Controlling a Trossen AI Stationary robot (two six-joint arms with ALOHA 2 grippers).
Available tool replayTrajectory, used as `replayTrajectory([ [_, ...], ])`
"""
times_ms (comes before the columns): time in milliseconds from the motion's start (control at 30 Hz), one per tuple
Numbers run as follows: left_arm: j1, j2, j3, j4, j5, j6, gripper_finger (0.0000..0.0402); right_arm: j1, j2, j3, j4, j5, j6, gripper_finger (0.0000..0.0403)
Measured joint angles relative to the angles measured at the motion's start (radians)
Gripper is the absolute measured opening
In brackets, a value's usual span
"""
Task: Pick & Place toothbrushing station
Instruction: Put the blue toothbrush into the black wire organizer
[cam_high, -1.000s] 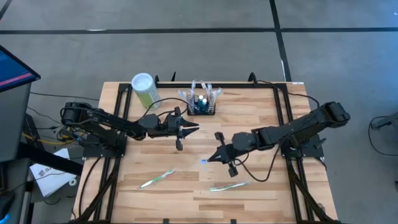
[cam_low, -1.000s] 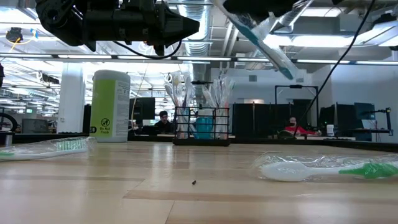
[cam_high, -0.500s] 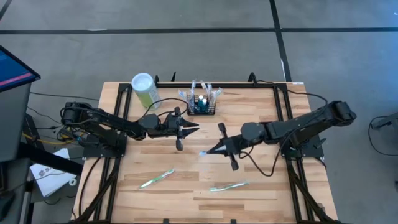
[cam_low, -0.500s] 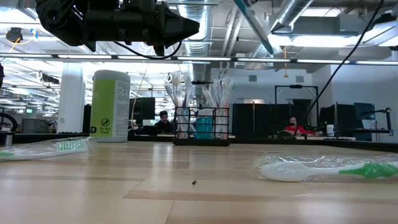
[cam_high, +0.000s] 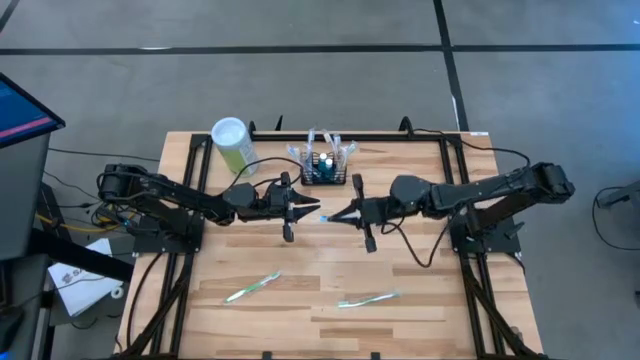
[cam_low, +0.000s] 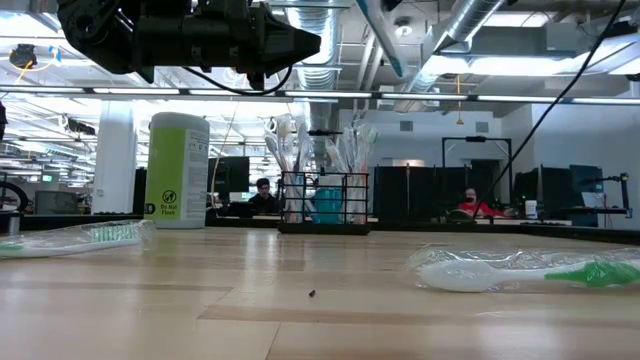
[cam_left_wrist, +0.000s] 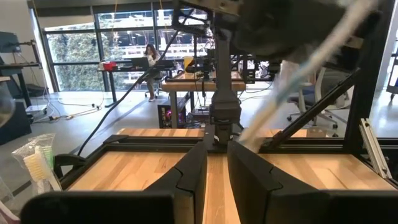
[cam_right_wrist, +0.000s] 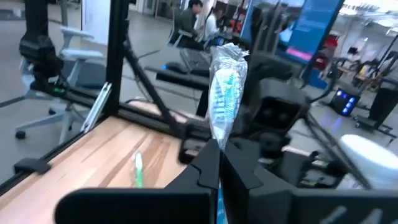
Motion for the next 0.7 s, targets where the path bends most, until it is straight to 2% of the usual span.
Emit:
replayTrajectory([
  [200, 0.0, 0.0, 0.0, 0.0, 0.0, 0.0, 0.0058, -0.074, 0.0, 0.0, 0.059, -0.09, 0.027, 0.0],
  [600, 0.0, 0.0, 0.0, 0.01, 0.0, 0.0, 0.0058, -0.147, 0.0, 0.0, 0.086, -0.146, 0.05, 0.0],
  [700, 0.0, 0.0, 0.0, 0.016, 0.005, 0.0, 0.0058, -0.178, 0.0, 0.0, 0.097, -0.194, 0.055, 0.0],
])
